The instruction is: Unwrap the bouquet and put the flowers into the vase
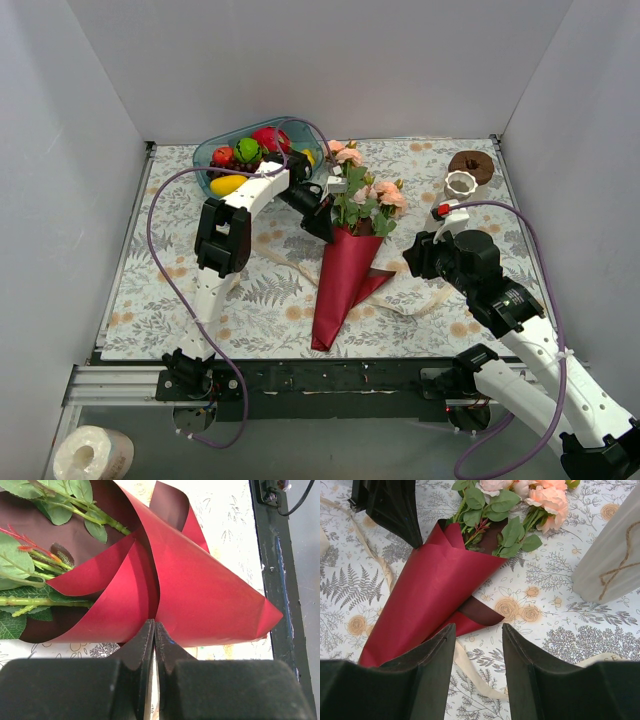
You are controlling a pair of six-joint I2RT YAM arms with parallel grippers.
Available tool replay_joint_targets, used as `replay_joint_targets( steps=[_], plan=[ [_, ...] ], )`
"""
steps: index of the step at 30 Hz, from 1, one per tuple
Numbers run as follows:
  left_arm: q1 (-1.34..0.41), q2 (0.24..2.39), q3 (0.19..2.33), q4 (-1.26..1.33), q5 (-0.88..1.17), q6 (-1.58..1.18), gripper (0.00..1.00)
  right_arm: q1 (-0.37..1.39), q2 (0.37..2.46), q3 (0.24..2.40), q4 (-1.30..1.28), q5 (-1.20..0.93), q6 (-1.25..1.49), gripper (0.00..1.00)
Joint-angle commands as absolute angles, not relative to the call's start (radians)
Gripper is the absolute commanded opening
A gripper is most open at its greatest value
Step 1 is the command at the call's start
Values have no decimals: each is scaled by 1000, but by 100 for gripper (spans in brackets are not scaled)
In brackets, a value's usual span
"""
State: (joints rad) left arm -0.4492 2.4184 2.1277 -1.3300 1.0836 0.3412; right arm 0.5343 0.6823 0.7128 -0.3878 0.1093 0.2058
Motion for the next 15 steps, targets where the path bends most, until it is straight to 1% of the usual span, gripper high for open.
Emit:
replay_joint_targets(
  steps=[1,8,15],
  plan=[
    [-454,2405,2166,-1365,1095,383,0,532,678,764,-364,124,204,50],
    [-456,2365,2112,-1381,1103,411,0,532,672,762,-370,126,210,48],
    [-465,2350,2103,-1381,1126,411,0,534,666,762,-379,137,210,48]
  ],
)
